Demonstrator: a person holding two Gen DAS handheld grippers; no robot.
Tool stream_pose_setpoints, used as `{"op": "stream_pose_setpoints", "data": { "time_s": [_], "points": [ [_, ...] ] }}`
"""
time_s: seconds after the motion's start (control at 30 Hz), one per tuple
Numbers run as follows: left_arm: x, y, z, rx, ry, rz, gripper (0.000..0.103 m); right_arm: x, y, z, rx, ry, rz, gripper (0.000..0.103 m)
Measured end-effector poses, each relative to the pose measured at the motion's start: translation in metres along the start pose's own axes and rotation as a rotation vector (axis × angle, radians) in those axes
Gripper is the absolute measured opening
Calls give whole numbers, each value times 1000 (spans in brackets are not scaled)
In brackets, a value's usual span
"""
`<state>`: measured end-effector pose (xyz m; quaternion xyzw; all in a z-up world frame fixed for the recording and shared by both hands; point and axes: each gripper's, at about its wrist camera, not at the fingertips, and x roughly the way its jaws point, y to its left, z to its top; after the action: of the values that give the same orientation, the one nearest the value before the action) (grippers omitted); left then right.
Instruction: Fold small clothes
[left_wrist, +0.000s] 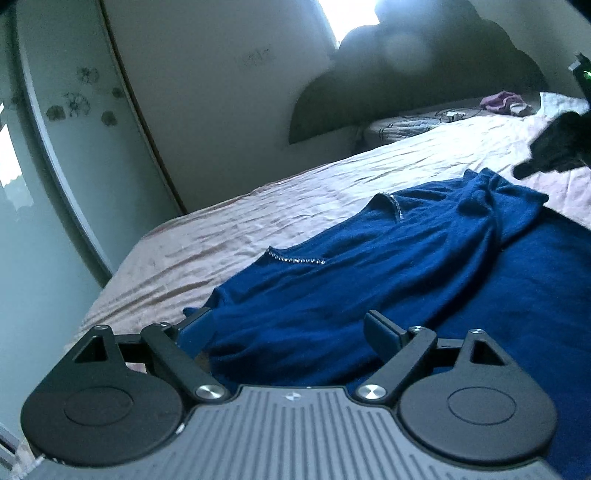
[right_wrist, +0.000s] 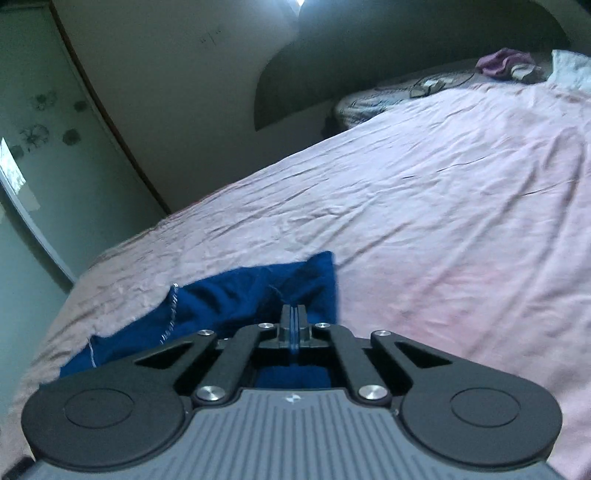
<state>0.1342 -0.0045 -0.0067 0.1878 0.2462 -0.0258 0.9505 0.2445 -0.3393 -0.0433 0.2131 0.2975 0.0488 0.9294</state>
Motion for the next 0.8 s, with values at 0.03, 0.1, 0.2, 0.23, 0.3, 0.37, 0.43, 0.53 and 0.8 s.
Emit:
{"op": "stream_pose_setpoints", "data": {
  "time_s": [0.03,0.1,0.2,0.23,0.3,0.37,0.43,0.53,0.8],
  "points": [
    [-2,2,0,-11,2,0,90,-4,0,-2,-14,-1,-27,3],
    [-9,4,0,-37,1,-11,90,-16,1,-5,-17,19,-23,4],
    [-27,12,-2,-83,-8,-32,98,-41,11,-22,-35,75,55,23],
    [-34,15,-5,-106,-9,-34,102,-50,14,-30,-57,87,81,49],
    [-48,21,-15,-146,1,-50,103,-76,19,-50,-120,88,132,88],
    [-58,23,-27,-160,28,-78,103,-98,20,-67,-164,95,151,88],
    [-68,25,-40,-168,52,-87,103,-118,16,-84,-184,128,161,88],
    [-82,27,-61,-161,85,-102,102,-146,9,-106,-206,183,183,88],
    [-125,36,-105,-151,164,-212,102,-208,-16,-161,-258,343,248,88]
  ]
}}
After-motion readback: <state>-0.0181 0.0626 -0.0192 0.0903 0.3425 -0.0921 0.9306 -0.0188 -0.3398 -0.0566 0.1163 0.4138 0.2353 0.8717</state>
